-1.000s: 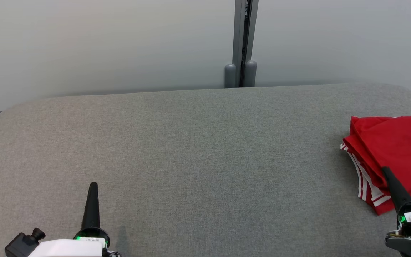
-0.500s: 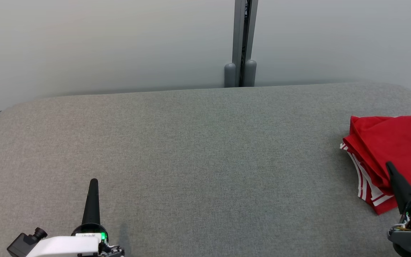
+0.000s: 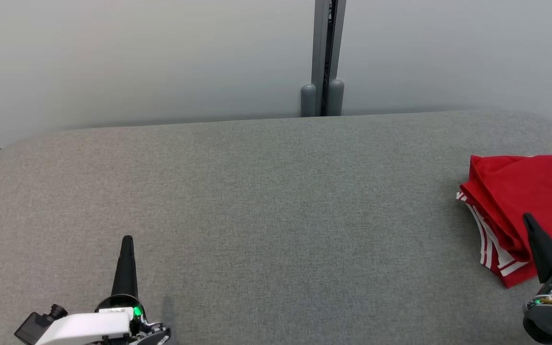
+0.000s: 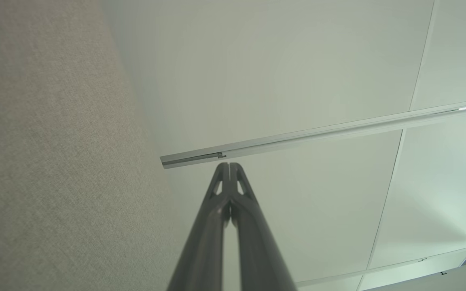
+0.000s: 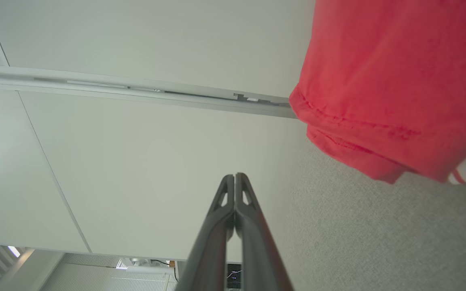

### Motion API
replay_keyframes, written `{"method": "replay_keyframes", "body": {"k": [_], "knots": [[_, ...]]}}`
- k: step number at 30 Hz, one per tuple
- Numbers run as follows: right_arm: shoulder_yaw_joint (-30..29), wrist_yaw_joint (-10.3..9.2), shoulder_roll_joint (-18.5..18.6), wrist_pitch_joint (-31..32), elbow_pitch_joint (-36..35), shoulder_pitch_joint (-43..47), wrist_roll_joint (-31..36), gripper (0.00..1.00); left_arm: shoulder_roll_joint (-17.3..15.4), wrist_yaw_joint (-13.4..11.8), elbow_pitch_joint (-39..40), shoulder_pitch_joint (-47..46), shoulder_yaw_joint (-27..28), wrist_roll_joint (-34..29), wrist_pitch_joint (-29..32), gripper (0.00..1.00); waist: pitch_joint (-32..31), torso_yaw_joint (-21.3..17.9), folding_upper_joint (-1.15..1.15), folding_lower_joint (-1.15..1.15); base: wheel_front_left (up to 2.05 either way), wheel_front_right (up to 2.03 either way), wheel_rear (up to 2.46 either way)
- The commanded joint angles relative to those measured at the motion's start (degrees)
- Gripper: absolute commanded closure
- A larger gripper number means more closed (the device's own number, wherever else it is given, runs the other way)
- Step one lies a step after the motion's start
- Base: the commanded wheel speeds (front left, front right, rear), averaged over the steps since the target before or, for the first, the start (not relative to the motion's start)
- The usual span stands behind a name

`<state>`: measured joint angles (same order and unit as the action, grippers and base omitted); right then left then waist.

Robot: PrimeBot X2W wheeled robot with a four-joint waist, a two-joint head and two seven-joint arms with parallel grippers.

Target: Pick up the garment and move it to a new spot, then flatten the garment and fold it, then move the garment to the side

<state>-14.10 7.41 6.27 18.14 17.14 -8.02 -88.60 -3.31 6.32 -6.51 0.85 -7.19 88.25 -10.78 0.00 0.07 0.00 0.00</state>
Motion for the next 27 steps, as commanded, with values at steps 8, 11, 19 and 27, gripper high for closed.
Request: {"method": "replay_keyframes", "body": {"k": [8,11,19,27], "knots": [[-1.0,0.14,0.6,1.4,1.4,-1.8,-4.0,1.00,0.2,0.9,-0.3,-1.5,0.1,3.5,0.1,1.00,0.1,0.0,0.00,0.00,0.00,0.00,0.00],[-1.2,0.14,0.6,1.6,1.7,-2.1,-5.0,1.00,0.4,0.9,-0.4,-1.6,0.1,4.4,0.1,1.00,0.1,0.0,0.00,0.00,0.00,0.00,0.00],[-1.4,0.14,0.4,1.9,1.9,-2.1,-5.4,1.00,0.4,1.0,-0.4,-1.6,0.1,4.9,0.1,1.00,0.1,-0.1,0.00,0.00,0.00,0.00,0.00],[-1.6,0.14,0.2,2.1,1.9,-2.1,-5.1,1.00,0.4,1.0,-0.4,-1.6,0.1,4.9,0.1,1.00,0.1,-0.1,0.00,0.00,0.00,0.00,0.00]]}}
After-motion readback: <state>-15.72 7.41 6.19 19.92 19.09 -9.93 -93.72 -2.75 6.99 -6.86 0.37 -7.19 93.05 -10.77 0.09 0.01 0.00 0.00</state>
